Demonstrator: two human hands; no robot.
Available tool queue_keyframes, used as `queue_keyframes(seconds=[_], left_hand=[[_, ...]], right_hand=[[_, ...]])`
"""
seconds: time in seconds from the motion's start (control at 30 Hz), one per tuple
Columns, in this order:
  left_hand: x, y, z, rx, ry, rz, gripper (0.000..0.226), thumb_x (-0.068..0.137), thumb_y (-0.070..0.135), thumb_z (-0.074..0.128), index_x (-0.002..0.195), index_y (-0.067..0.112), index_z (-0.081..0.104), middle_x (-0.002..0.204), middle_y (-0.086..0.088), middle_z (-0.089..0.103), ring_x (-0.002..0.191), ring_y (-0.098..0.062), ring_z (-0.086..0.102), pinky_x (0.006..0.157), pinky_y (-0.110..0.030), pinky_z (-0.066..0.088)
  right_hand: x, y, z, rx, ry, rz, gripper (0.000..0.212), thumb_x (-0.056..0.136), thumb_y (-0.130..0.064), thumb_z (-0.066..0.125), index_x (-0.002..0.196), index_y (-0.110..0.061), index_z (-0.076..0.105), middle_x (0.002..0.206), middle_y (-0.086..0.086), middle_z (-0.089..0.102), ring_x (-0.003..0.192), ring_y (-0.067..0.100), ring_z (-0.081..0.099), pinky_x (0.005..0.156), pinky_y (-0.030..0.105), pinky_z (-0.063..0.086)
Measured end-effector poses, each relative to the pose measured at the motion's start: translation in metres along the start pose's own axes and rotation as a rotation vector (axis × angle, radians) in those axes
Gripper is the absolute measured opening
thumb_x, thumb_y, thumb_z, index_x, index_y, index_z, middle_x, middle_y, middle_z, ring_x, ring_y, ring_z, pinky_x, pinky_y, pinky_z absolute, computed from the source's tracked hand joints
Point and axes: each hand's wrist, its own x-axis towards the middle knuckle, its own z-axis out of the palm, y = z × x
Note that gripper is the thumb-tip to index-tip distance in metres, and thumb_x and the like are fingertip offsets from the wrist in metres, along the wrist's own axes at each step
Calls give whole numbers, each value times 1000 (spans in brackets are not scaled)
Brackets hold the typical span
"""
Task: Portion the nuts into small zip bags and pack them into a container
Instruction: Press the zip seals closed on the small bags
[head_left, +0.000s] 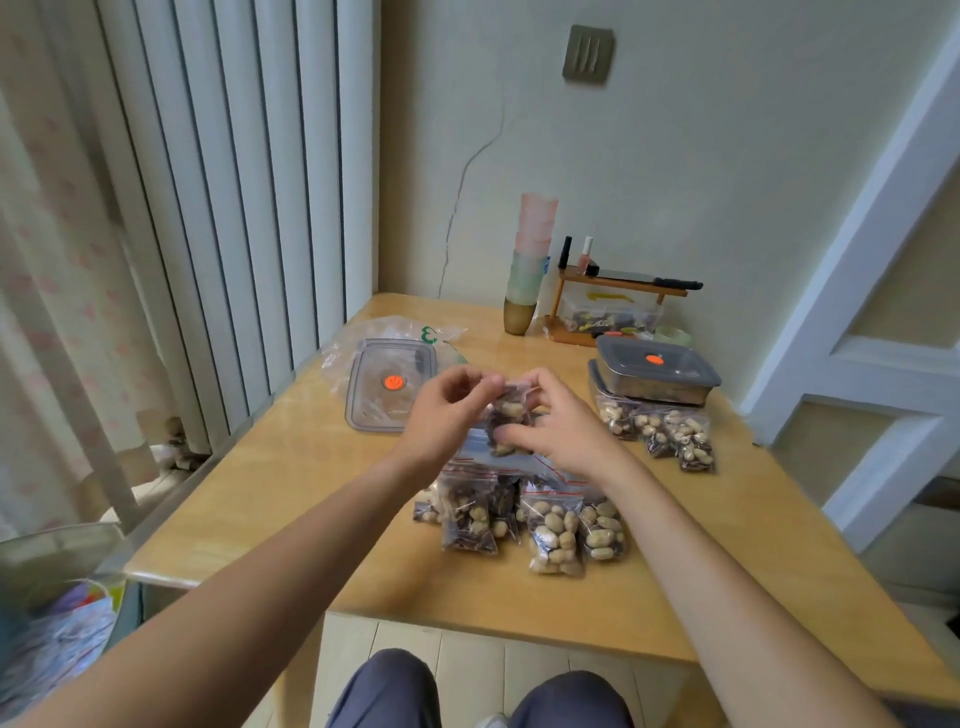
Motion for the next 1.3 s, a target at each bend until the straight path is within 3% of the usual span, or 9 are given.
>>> queue_keyframes(seconds=[0.1,0.17,0.27,0.33,0.47,0.63,0.87,1.17,1.3], left_hand=[[0,-2,-3,-86,25,-5,11,96,12,67,96,1,69,83,-8,67,74,-14,63,68,-24,52],[-3,-4,-6,-73,13,6,14,96,12,67,96,-2,68,83,-9,68,75,-15,63,70,-24,53],[-7,-3,-9,24,-8,40,15,98,14,64,97,-1,67,84,-9,67,77,-12,63,71,-23,52],[-9,-1,-10,80,-26,76,13,99,16,63,98,4,67,86,-8,67,78,-11,63,73,-23,53],[-8,3,-13,114,-64,123,11,96,21,68,105,14,69,93,-10,70,83,-14,66,76,-27,56],[-3,4,-18,416,-12,243,5,92,26,73,88,24,75,80,5,72,77,-13,68,73,-36,58],[3,2,-13,642,53,287,6,89,24,76,84,22,76,81,10,66,77,-2,59,64,-9,41],[5,5,-12,688,-47,259,12,89,33,74,89,22,73,82,11,69,75,-5,63,69,-27,55],[5,2,-18,643,-38,196,9,88,30,76,87,21,76,80,8,71,76,-9,67,74,-40,58]], right_hand=[[-5,-1,12,35,-3,-18,48,66,-51,87,101,-39,56,104,-3,74,96,21,74,91,54,57],[-9,-2,17,70,32,-20,38,76,-55,81,100,-35,61,100,-9,72,85,12,69,78,42,57],[-10,-5,20,191,142,-81,7,94,-32,74,93,-27,69,92,-10,68,63,-4,55,64,18,44],[-9,-7,21,208,209,-116,7,96,-16,71,90,-20,71,85,-9,67,56,-4,54,58,11,41],[-8,-10,22,235,267,-123,8,94,-11,72,88,-16,72,81,-7,68,54,-2,56,56,11,42],[-6,-6,20,155,277,-129,11,94,-16,73,88,-25,73,77,-15,69,58,4,61,60,17,46],[-11,-7,16,25,290,-118,12,96,-23,71,85,-25,69,58,-21,63,49,-2,52,53,11,37],[-11,-5,10,-67,299,-97,15,99,-24,68,85,-29,68,54,-24,59,51,-2,54,50,10,38],[-12,-3,7,-75,330,-96,11,100,-22,64,89,-24,66,63,-12,62,57,2,56,55,18,43]])
